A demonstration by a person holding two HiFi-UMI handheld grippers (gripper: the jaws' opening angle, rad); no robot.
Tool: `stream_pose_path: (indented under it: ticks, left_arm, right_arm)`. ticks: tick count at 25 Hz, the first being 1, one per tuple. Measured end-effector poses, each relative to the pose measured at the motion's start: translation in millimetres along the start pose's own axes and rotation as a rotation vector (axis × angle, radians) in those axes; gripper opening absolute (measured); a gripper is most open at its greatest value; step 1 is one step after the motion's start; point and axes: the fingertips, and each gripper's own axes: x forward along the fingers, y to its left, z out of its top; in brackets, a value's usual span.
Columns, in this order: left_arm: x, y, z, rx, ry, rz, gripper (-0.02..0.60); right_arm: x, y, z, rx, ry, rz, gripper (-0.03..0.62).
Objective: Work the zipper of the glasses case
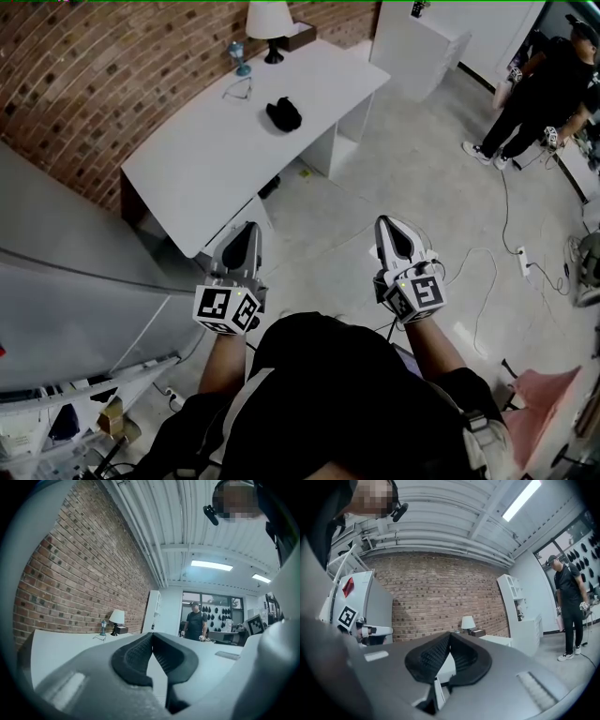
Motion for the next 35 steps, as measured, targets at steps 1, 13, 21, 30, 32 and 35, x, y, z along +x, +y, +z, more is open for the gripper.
stream_pose_path:
  ticks: [1, 13, 21, 30, 32, 35]
  left_arm:
    - [-0.1, 1.3, -0.7, -0.005, 0.0, 0.005, 0.004]
    - [-3.9, 32.9, 7.6, 0.033, -0.014, 0.069, 0.391]
    - [-13.6, 64.7, 12.6, 0.035, 0.003, 0.017, 0.391]
    - [-0.8, 90.4, 9.2, 0.022, 0.033, -0.031, 0.39]
    - [8.9, 94.3, 8.5, 0.022, 0.039, -0.029, 0.39]
    - [27.8, 98.8, 8.2, 0.029, 0.045, -0.016, 0.39]
  right_arm:
    - [-0.1, 1.6, 1.1, -0.001, -0.007, 0.007, 0.005]
    - [24.2, 41.2, 5.9, -0.022, -0.025, 0.043, 0.299]
    - [45.9, 71.6, 6.9, -0.047, -0.014, 0.024, 0.299]
    - [67.9, 78.9, 4.4, -0.054, 0.002, -0.016, 0.298]
    - [77.9, 69.6, 1.2, -0.061, 0.001, -0.01, 0.299]
    - [95.1, 49.4, -4.8, -0.067, 0.004, 0.002, 0.298]
